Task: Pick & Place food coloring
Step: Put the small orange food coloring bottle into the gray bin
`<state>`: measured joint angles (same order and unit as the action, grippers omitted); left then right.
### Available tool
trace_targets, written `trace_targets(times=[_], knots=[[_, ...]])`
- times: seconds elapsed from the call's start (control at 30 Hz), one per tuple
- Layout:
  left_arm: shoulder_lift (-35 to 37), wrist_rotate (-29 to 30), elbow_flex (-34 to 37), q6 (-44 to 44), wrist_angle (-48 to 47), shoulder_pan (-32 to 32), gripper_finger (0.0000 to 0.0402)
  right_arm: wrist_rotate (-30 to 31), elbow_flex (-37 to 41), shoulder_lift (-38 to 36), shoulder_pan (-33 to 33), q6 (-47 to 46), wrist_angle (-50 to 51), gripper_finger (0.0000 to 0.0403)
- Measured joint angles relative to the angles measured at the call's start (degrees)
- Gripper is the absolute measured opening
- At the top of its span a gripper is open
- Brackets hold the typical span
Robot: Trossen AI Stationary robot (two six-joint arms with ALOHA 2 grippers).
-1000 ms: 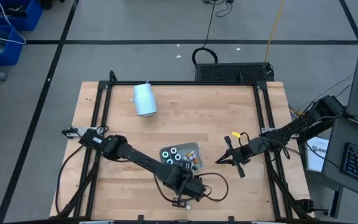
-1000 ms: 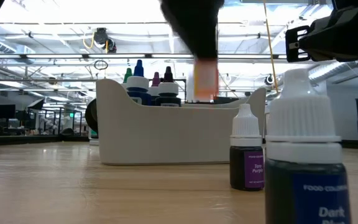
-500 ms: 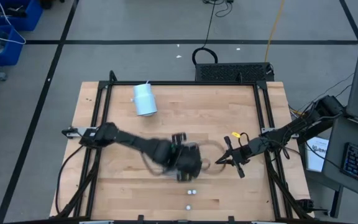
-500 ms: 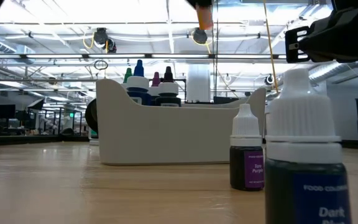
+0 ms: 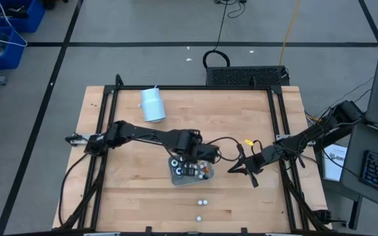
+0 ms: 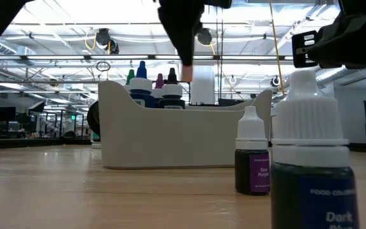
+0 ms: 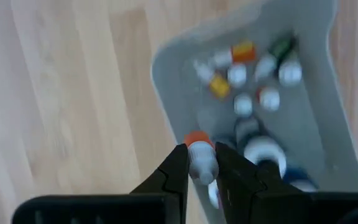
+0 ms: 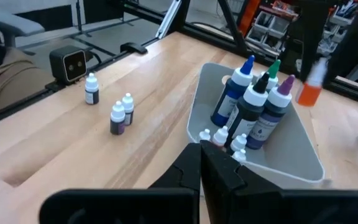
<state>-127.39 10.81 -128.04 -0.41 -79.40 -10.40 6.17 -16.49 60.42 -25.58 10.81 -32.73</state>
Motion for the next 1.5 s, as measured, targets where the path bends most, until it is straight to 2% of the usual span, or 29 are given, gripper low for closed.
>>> trace_targets(times=[0.2, 0.43, 0.53, 0.77, 1.03, 1.33, 1.5], knots=[[0.02, -0.13, 4.82, 1.9, 11.06, 0.38, 0.0062, 0.0, 0.0, 0.0, 0.02, 6.5, -0.47, 0.0], [0.05, -1.12, 9.01, 2.72, 16.36, -0.18, 0.0062, 0.0, 0.0, 0.0, 0.04, 9.65, -0.04, 0.0], [-0.04, -3.71, 9.61, 2.68, 16.62, 0.17, 0.0062, 0.0, 0.0, 0.0, 0.06, 10.01, -0.04, 0.0], [0.0, -4.17, 10.72, 4.48, 22.13, 1.05, 0.0062, 0.0, 0.0, 0.0, 0.09, 10.02, -0.02, 0.0], [0.02, -4.95, 10.78, 4.27, 22.34, 2.75, 0.0062, 0.0, 0.0, 0.0, 0.09, 9.95, -0.02, 0.0], [0.0, -5.88, 18.97, 1.76, 28.67, 2.5, 0.0062, 0.0, 0.0, 0.0, 0.09, 9.87, -0.02, 0.0], [-0.01, -5.84, 20.1, 1.89, 30.28, 2.78, 0.0062, 0.0, 0.02, 0.0, 0.09, 9.86, -0.02, 0.0]])
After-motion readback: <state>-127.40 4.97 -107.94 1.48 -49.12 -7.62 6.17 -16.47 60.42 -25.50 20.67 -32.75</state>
